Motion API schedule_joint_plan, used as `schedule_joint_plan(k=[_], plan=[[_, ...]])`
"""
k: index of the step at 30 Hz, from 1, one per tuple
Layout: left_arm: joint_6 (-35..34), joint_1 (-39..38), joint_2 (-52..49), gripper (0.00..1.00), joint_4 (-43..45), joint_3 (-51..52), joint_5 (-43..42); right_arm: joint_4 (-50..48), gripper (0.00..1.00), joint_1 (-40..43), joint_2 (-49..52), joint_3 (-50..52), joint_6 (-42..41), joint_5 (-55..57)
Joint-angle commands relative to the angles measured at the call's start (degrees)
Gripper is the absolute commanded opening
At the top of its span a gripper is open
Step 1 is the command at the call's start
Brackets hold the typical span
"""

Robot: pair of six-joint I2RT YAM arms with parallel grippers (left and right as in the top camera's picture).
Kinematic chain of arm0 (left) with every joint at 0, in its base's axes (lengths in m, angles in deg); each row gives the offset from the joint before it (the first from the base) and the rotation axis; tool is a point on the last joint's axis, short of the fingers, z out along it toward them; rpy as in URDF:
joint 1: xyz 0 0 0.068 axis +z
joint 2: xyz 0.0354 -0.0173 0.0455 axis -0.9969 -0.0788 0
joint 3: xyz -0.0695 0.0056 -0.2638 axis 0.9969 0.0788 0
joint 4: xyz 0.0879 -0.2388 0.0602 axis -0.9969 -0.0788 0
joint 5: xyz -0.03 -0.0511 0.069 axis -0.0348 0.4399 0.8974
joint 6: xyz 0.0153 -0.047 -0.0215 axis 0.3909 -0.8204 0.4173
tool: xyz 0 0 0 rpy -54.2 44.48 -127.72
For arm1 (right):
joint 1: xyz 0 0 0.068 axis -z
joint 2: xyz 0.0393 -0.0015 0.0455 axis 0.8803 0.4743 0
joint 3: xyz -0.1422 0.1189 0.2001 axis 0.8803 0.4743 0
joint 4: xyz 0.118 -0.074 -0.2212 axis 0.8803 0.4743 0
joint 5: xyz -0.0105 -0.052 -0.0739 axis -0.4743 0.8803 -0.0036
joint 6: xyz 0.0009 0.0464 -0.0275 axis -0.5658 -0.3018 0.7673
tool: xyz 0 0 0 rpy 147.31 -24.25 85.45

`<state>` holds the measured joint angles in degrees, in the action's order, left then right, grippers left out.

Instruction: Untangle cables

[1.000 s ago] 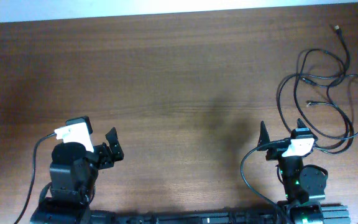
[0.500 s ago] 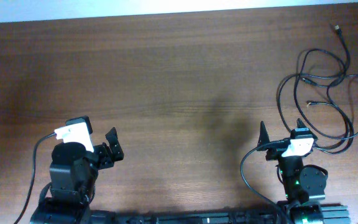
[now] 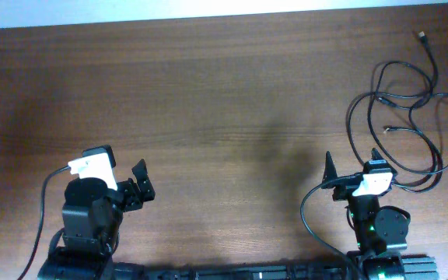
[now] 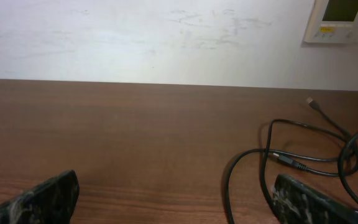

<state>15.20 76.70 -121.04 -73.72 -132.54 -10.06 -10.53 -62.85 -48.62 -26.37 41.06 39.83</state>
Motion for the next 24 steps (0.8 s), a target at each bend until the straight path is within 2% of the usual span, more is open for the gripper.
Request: schedule_joint_plan(k=[1, 11, 15, 19, 24], plan=[[-0.6, 0.1, 0.2, 0.99, 0.0, 0.2, 0.5, 0.3, 0.98, -0.3, -0.5, 0.3, 0.3, -0.7], [-0.6, 0.1, 0.3, 0.99, 0.0, 0.2, 0.6, 0.3, 0.99, -0.3, -0.5, 0.3, 0.3, -0.7], [-0.1, 0.5, 2.8, 0.99, 1.0, 2.3, 3.7, 0.3, 0.99, -0.3, -0.5, 0.3, 0.3, -0.7], [-0.1, 2.2, 10.6, 0.99, 14.2, 13.3, 3.2, 0.3, 0.98, -0.3, -0.5, 0.3, 0.3, -0.7], [-0.1, 2.7, 23.5, 0.99, 36.2, 31.3, 2.3, 0.3, 0.98, -0.3, -0.5, 0.3, 0.3, -0.7]])
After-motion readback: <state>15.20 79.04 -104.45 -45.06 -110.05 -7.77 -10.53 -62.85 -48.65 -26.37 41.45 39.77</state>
